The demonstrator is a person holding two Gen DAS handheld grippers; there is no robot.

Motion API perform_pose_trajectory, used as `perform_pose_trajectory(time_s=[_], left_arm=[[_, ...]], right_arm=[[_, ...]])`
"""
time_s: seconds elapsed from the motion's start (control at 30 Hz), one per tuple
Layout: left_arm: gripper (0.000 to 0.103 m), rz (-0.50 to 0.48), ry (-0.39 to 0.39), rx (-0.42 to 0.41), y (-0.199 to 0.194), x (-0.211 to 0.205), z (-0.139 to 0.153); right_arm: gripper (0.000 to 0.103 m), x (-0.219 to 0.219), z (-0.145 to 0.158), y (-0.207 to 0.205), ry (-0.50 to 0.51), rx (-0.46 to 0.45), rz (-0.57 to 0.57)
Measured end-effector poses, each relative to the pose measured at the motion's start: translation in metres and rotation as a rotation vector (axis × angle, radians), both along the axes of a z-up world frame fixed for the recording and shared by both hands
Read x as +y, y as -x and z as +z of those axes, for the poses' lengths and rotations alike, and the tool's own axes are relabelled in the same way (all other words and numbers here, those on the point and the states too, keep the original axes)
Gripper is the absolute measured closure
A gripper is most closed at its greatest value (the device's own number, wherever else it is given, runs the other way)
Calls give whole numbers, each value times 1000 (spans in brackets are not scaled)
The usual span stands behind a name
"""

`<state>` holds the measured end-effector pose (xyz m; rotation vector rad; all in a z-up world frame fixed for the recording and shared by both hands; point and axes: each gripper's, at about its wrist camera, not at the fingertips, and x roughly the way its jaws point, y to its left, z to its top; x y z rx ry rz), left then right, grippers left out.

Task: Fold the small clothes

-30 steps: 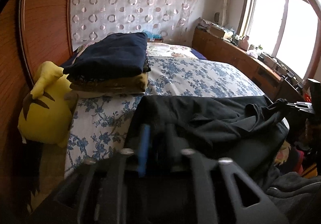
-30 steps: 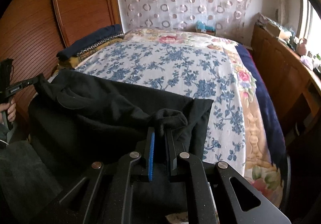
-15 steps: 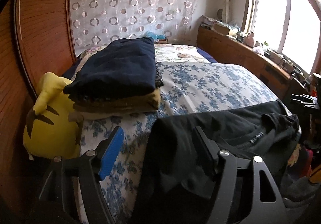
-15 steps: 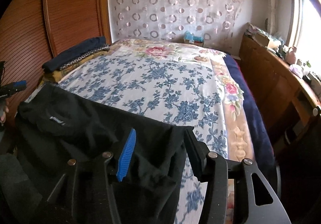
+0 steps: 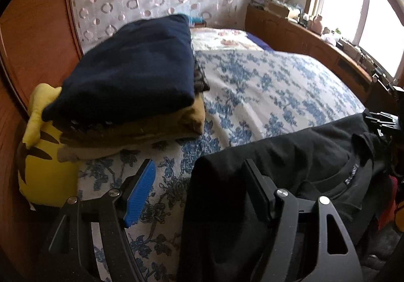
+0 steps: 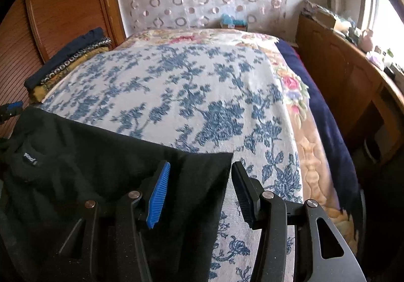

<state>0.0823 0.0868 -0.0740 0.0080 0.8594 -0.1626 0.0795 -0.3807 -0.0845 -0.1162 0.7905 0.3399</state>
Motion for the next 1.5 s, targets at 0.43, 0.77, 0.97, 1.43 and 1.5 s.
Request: perform_pose_trajectory(time_s=[0.43, 0.77, 0.97, 1.43, 1.5], left_arm=[[26, -17, -25, 42, -3, -10, -22], [72, -93, 32, 61, 2, -11, -14], [84, -102, 58, -18, 22, -19, 8], [85, -138, 120, -419, 116, -27, 154], [85, -135, 124, -453, 124, -24, 167]], right_arm=[[40, 1, -6, -1, 4, -19, 32], [55, 6, -5, -2, 3, -18, 69], [90, 19, -3, 1, 1, 8, 171], [93, 12, 147, 113, -129, -351, 257], [93, 11, 161, 122, -117, -392, 253]])
